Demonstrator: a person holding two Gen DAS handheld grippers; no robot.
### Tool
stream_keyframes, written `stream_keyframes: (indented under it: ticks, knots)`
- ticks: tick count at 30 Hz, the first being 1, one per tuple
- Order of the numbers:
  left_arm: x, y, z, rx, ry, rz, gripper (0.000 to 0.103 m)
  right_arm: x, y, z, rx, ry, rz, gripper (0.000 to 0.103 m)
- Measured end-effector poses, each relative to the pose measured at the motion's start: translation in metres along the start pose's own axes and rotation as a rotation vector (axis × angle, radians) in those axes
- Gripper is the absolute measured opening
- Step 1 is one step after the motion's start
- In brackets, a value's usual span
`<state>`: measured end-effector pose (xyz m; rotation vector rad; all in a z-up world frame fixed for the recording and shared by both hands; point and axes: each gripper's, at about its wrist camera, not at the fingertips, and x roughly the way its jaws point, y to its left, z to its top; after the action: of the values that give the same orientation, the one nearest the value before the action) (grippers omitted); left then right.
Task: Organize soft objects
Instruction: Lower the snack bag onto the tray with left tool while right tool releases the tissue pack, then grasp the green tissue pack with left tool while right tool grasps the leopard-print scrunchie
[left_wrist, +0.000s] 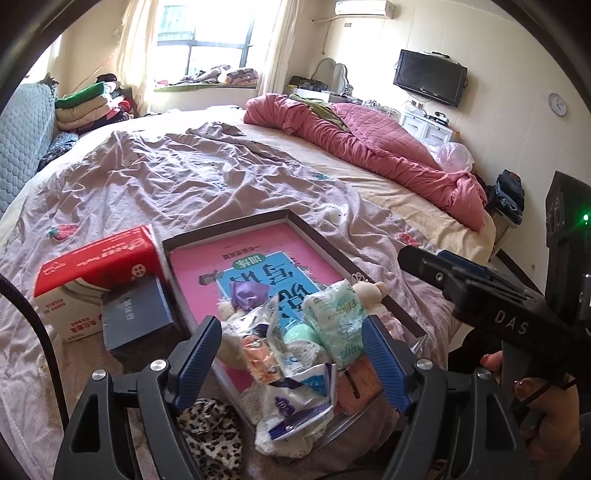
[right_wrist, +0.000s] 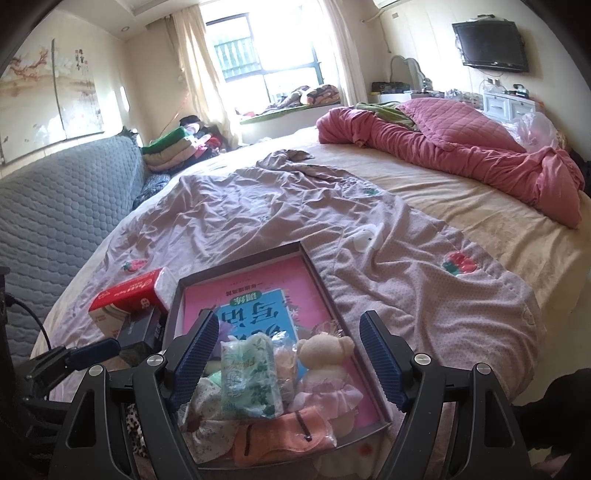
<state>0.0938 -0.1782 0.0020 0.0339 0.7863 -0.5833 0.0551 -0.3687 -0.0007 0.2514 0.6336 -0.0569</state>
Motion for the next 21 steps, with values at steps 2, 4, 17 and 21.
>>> stream_keyframes:
  ticks: [2,4,17,21]
  knots:
    - [-0.007,0.005,0.0,-0.007,-0.006,0.006,0.078,0.0,0.006,0.0,-0.013,0.001,0.008,0.08]
    - [-0.018,0.014,0.001,-0.022,-0.017,0.013,0.078,-0.002,0.015,-0.001,-0.03,0.003,0.023,0.08]
    - [-0.065,0.12,-0.014,-0.183,0.01,0.192,0.078,-0.011,0.12,-0.013,-0.263,0.049,0.193,0.08]
    - [-0.06,0.155,-0.032,-0.243,0.065,0.231,0.078,-0.002,0.159,-0.033,-0.386,0.125,0.254,0.08]
